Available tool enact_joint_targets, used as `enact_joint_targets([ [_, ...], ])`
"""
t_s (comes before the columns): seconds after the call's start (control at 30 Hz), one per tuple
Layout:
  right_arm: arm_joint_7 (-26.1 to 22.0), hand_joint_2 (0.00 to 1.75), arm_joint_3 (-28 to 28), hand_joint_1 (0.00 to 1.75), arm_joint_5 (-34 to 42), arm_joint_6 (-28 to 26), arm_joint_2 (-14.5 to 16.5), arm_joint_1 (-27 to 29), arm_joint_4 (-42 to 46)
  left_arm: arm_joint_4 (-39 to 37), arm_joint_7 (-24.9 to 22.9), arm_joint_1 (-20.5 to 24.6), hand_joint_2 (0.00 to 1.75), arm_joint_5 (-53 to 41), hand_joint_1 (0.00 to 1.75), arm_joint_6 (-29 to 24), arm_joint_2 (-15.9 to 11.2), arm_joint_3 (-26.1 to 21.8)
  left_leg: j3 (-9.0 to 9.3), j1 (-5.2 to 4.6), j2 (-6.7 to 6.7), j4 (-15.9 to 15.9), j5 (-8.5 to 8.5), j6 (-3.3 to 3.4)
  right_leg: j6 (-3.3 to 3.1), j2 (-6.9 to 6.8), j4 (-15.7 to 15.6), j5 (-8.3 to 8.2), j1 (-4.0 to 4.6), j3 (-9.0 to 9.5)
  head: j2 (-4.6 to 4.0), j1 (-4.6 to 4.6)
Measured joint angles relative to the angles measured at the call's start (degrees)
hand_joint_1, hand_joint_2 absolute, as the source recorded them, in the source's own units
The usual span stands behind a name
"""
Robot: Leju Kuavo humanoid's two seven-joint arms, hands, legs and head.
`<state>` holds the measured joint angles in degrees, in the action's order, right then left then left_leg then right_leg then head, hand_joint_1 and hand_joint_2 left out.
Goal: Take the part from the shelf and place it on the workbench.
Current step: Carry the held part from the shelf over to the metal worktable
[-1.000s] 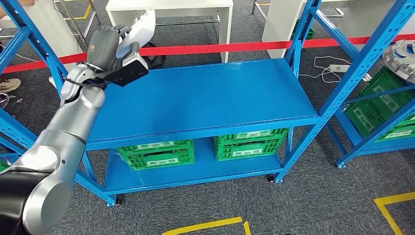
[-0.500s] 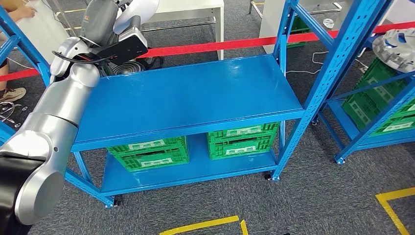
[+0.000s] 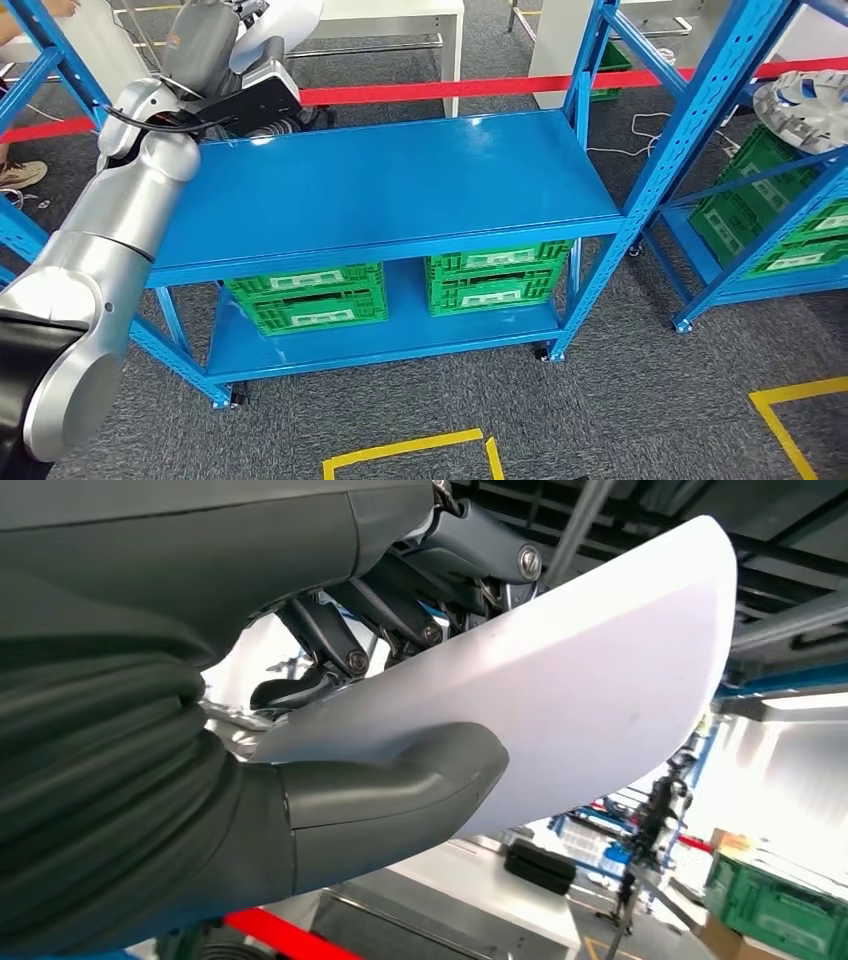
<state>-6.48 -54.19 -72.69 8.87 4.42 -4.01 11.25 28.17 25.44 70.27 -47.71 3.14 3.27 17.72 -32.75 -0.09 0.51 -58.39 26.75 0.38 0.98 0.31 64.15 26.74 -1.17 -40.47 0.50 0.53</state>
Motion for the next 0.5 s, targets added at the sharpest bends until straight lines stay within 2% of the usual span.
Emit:
enact_joint_targets([
  [0.07, 0.0, 0.0, -0.1, 0.0, 0.0, 0.0, 0.0, 0.0, 0.0, -0.3, -0.2, -0.2, 1.75, 0.2, 1.75, -0.1, 0.0, 0.3, -1.12, -0.06, 0.07, 0.1, -0.92, 0.37, 0.34, -0.04, 7.2, 4.67, 0.0, -2.49, 0.0, -0.26],
  [0.1, 0.1, 0.0, -0.2, 0.0, 0.0, 0.0, 0.0, 0.0, 0.0, -0.5, -0.2, -0.4, 1.75, 0.2, 1.75, -0.1, 0.1, 0.4, -1.75, -0.08, 0.07, -0.1, -1.29, 0.37, 0.51, -0.04, 10.2, 6.1, -0.02, -3.25, 0.0, -0.33],
  [0.13, 0.2, 0.0, -0.2, 0.0, 0.1, 0.0, 0.0, 0.0, 0.0, -0.7, -0.2, -0.6, 1.75, 0.2, 1.75, -0.1, 0.1, 0.5, -2.33, -0.09, 0.08, -0.2, -1.61, 0.33, 0.62, -0.05, 11.4, 6.42, -0.02, -3.11, 0.0, -0.37],
  [0.17, 0.2, 0.0, -0.3, 0.0, 0.1, 0.0, 0.0, 0.0, 0.0, -0.8, -0.2, -0.8, 1.75, 0.3, 1.75, -0.1, 0.0, 0.6, -2.85, -0.07, 0.08, -0.4, -1.88, 0.23, 0.68, -0.07, 10.5, 5.81, -0.02, -1.91, 0.0, -0.4],
  [0.27, 0.5, 0.0, -0.4, 0.0, 0.5, -0.1, 0.0, -0.1, 0.0, -1.1, -0.2, -1.0, 1.75, 0.4, 1.75, -0.4, 0.1, 0.7, -4.29, -0.05, 0.09, -1.2, -2.5, -0.39, 0.33, -0.23, 0.0, 3.1, 0.05, 5.46, 0.0, -0.52],
  [0.3, 0.6, 0.0, -0.4, 0.0, 0.6, -0.1, 0.0, -0.1, 0.0, -1.1, -0.1, -1.1, 1.75, 0.4, 1.75, -0.6, 0.1, 0.8, -4.58, -0.1, 0.08, -1.5, -2.68, -0.67, 0.02, -0.23, -2.3, 2.64, 0.18, 6.88, 0.0, -0.53],
  [0.37, 0.7, 0.0, -0.6, 0.0, 0.7, -0.2, 0.0, -0.1, 0.0, -1.2, -0.1, -1.1, 1.75, 0.5, 1.75, -0.9, 0.2, 1.1, -4.86, -0.21, 0.02, -1.7, -3.17, -1.33, -0.73, -0.11, -2.8, 2.18, 0.41, 6.98, 0.0, -0.49],
  [0.43, 0.7, 0.0, -0.9, 0.0, 0.7, -0.1, 0.1, -0.1, 0.0, -1.4, -0.2, -1.1, 1.75, 0.6, 1.75, -1.1, 0.3, 1.3, -5.21, -0.18, -0.1, -1.8, -3.34, -1.99, -1.53, -0.14, -3.4, 1.63, 0.23, 6.59, 0.0, -0.45],
  [0.47, 0.7, 0.0, -1.0, 0.0, 0.7, -0.1, 0.2, -0.1, 0.0, -1.5, -0.2, -1.1, 1.75, 0.7, 1.75, -1.1, 0.2, 1.4, -5.69, -0.13, -0.18, -2.7, -2.38, -2.34, -1.92, -0.18, -3.6, 1.18, 0.1, 6.37, 0.0, -0.33],
  [0.5, 0.8, 0.0, -1.1, 0.0, 0.7, -0.1, 0.2, -0.1, 0.0, -1.6, -0.2, -1.1, 1.75, 0.8, 1.75, -1.1, 0.2, 1.5, -6.5, -0.03, -0.25, -4.6, -0.65, -2.68, -2.25, -0.22, -3.8, 0.7, -0.04, 6.06, 0.0, -0.2],
])
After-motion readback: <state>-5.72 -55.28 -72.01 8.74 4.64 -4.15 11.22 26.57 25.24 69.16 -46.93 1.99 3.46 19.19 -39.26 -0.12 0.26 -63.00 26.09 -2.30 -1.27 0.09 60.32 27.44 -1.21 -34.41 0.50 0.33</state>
